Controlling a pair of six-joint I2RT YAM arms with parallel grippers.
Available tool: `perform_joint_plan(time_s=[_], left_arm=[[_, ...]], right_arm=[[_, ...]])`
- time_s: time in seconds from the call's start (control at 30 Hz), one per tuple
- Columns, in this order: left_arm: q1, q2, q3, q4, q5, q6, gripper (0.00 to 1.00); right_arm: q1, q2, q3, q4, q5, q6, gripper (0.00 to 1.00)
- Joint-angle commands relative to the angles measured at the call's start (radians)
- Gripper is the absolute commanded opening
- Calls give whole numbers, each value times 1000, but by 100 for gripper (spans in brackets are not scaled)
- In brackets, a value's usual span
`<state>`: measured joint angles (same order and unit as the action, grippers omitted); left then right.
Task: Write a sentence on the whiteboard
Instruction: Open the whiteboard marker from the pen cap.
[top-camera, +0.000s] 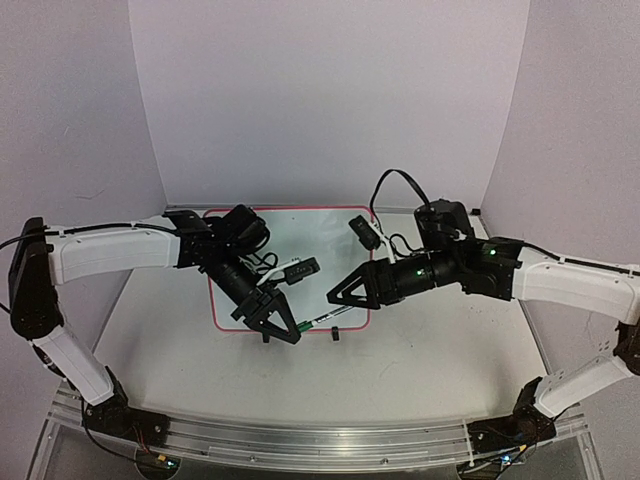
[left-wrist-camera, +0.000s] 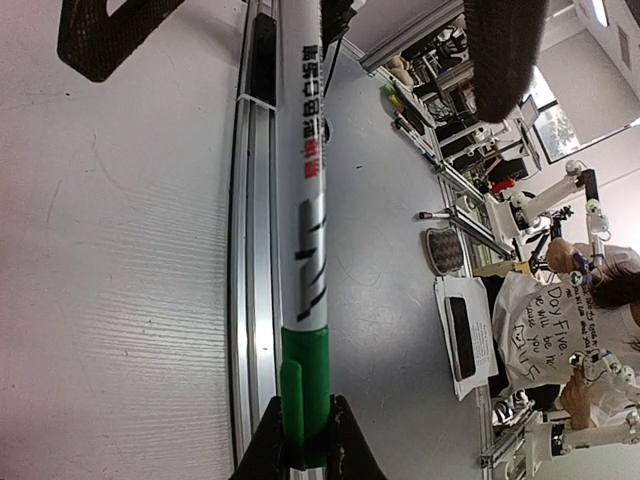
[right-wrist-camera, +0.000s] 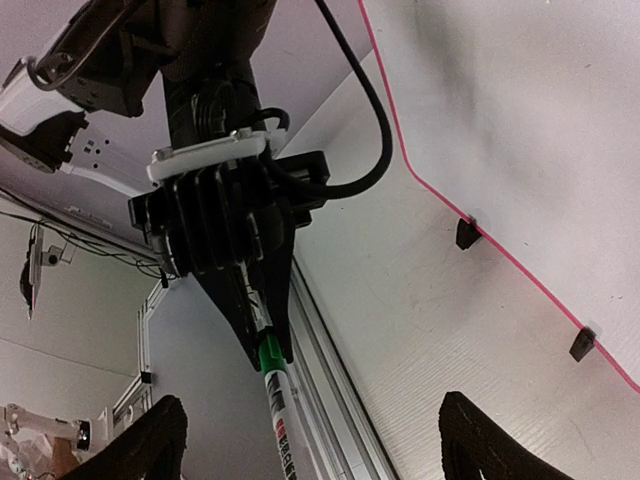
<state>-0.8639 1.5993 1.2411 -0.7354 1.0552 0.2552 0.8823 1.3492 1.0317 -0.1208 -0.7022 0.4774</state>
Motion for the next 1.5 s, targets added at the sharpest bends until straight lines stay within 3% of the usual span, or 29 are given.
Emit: perform_joint_plan(time_s=[0.0, 0.83, 1.03, 1.23, 1.47], left_arm=[[6, 11, 14, -10, 12, 9, 0], [19, 31, 16, -13, -11, -8, 0], [19, 37, 17, -21, -7, -2, 0], [19, 43, 18, -27, -2, 9, 0], [18, 15, 3, -29, 6, 38, 0]], right_arm=[[12, 29, 15, 63, -96, 4, 75], [53, 98, 47, 35, -129, -6, 37], [55, 104, 46, 32, -126, -7, 24], [57, 102, 47, 34, -128, -13, 0], [36, 30, 23, 47, -126, -45, 0]])
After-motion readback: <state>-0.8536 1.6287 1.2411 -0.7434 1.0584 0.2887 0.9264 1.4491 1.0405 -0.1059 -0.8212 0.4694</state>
